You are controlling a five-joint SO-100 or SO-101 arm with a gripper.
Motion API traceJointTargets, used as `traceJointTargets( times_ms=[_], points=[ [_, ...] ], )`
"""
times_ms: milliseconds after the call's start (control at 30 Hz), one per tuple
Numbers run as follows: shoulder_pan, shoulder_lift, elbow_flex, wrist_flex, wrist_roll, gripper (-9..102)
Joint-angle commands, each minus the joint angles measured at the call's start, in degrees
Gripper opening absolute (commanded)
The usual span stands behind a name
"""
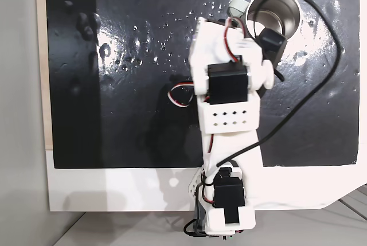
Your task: Grasp a pengrip and put it in the cup.
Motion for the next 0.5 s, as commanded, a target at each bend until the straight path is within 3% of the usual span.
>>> traceJointTargets(
  times_ms=[0,467],
  points=[
    [5.98,0.18,-3.52,2.02,-1.67,0],
    [18.72,-19.25,-31.73,3.96,-6.68,0]
  ],
)
